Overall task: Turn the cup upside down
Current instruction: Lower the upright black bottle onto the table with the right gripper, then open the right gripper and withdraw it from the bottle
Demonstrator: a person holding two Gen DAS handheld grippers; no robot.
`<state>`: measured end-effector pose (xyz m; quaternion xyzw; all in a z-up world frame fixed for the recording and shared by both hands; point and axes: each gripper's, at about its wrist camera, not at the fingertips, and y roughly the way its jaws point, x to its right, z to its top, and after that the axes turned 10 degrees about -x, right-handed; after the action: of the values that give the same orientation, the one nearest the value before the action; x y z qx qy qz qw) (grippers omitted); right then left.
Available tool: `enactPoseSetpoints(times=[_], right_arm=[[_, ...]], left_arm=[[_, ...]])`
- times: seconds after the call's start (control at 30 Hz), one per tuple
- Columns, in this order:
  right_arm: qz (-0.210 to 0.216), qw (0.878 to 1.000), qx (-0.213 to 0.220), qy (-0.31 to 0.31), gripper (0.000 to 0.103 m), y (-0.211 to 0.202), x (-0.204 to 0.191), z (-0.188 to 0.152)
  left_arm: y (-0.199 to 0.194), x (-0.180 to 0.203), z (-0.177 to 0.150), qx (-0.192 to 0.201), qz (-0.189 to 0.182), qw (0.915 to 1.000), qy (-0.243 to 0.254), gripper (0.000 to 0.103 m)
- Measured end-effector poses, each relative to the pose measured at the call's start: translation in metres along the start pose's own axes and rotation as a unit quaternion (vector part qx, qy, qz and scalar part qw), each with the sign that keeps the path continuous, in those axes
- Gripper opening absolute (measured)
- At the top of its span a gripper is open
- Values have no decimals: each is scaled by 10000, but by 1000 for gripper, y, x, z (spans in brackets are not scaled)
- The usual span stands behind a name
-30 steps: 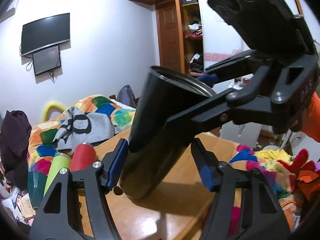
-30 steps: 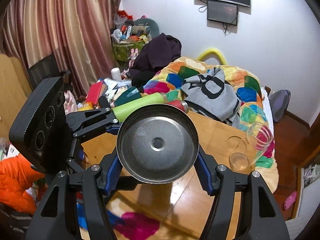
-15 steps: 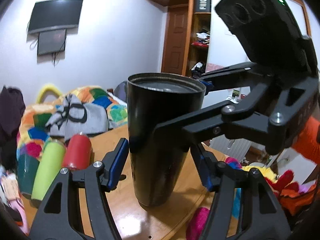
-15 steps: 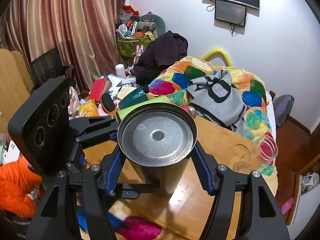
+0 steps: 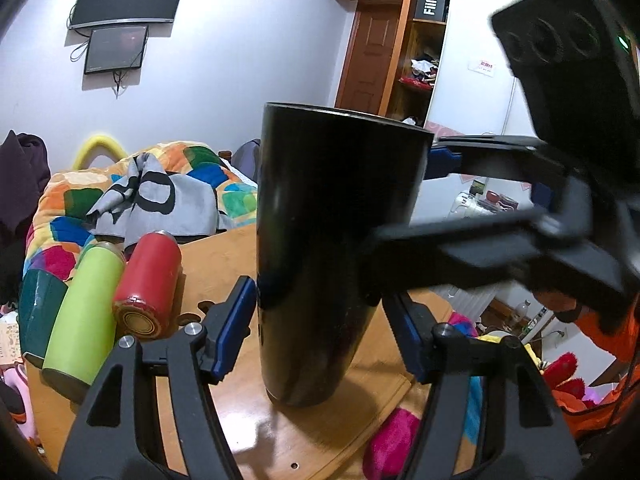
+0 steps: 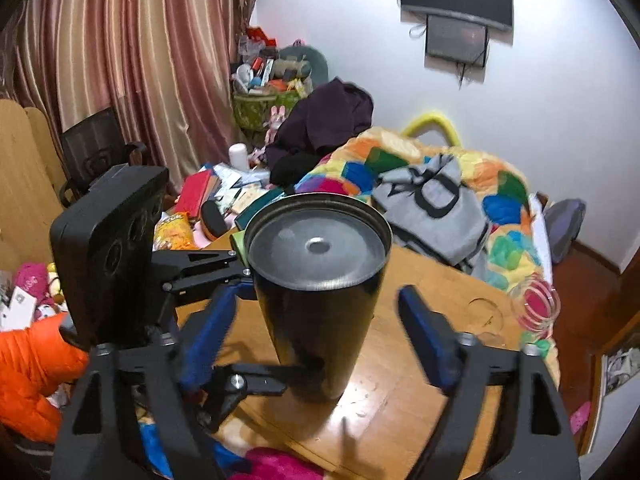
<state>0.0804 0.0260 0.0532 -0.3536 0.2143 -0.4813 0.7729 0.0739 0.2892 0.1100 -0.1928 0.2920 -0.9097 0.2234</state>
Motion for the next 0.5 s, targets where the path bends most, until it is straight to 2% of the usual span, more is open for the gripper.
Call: enactPoseSetpoints(times=[0.13,0.37,0.43,0.5], right_arm=[[-45,9995,313,21,85,-17,-4,-13],[-298,9953,772,509,89,-34,0,-36],[-245,9936,844,711,89,-36,5,-43],[-255,9918,892,874,89,-36,10,-47]], left_arm=[[0,2,2,-18,36,10000,-8,65],[-2,6,1,-53,212,9997,-85,65],[-3,8,-1,-62,331,9994,-97,68],[-7,12,-4,-42,457,9989,-102,78]])
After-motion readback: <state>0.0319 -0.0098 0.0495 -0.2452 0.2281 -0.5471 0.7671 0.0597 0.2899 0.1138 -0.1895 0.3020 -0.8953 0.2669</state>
